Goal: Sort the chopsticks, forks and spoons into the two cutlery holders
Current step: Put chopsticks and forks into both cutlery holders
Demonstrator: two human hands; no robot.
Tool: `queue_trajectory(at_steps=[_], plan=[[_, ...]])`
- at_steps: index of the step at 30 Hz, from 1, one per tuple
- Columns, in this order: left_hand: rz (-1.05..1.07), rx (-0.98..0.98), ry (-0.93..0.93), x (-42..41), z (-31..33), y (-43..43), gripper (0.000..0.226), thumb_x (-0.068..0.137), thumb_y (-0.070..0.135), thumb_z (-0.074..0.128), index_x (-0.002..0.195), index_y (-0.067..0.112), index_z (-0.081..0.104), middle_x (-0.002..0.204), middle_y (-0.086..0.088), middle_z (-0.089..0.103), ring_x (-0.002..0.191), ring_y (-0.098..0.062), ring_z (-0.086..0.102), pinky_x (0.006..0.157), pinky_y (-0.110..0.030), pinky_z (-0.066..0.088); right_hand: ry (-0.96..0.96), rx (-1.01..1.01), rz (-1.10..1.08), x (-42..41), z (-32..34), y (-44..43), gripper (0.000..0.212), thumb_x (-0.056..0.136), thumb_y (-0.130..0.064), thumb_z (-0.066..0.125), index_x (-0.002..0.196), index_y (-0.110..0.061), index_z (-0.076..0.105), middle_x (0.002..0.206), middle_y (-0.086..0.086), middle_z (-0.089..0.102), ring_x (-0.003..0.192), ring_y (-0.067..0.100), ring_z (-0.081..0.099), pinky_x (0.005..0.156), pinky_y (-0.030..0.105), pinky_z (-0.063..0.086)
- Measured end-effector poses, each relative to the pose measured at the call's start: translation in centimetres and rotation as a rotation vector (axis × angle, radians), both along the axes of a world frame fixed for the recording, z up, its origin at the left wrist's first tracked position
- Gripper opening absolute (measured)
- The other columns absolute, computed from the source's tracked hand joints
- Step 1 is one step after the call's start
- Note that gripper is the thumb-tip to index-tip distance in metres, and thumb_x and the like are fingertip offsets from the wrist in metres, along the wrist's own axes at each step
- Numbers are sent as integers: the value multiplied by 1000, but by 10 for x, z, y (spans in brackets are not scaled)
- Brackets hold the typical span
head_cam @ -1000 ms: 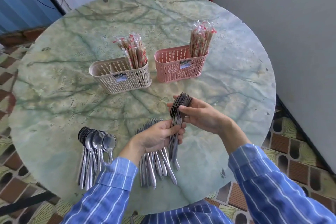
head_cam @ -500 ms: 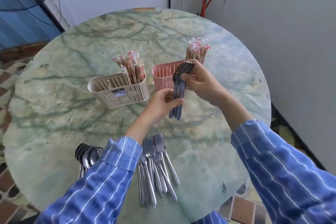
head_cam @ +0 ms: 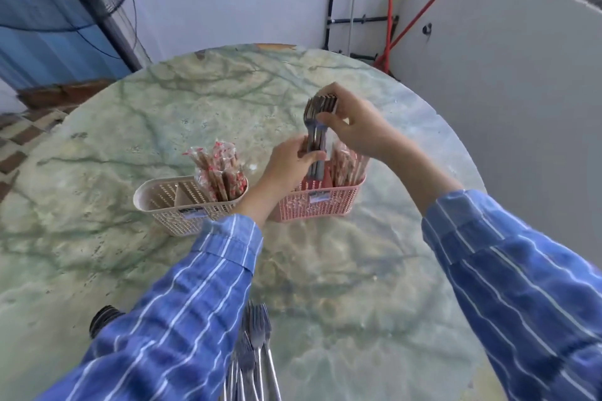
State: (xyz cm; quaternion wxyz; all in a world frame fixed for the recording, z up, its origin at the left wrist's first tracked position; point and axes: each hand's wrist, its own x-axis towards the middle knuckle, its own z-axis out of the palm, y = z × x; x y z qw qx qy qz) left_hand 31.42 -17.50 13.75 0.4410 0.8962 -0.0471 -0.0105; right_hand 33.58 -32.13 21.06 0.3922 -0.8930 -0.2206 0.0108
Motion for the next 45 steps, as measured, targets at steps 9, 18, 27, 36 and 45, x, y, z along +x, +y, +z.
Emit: queue_trajectory(at_steps=[9,18,27,36,45], plan=[[31,192,122,6,-38,2,13,88,47,61,83,37,54,88,8,65,89,-19,63,81,-32,46,63,-246,185,26,-23,-4,21,94,-13,57,115,-17,53,106,3,67,91,19,63,80,39,55],[96,-162,65,-1,-28,19,6,88,19,66,89,22,61,83,14,69,71,13,60,68,-7,42,-180,-492,180,4,-26,25,17,93,-8,56,108,-9,47,92,4,58,65,16,54,47,20,35],[9,-173,99,-5,-44,29,7,90,20,64,95,25,65,90,12,68,88,-6,63,77,-20,46,-123,-348,111,-8,-65,23,22,90,6,49,108,-7,46,94,12,61,69,32,59,60,48,52],[-1,133,32,4,-41,23,24,91,34,61,111,23,69,98,8,64,95,-14,54,81,-31,40,-23,-288,118,8,-70,-3,23,91,-9,60,114,-11,63,99,6,65,83,22,59,70,26,41],[-19,121,-82,5,-46,24,24,91,40,59,107,25,68,88,17,60,92,-20,61,87,-43,47,-22,-115,-94,-6,-87,-1,27,93,-6,58,119,-8,53,109,10,70,96,24,66,76,24,46]])
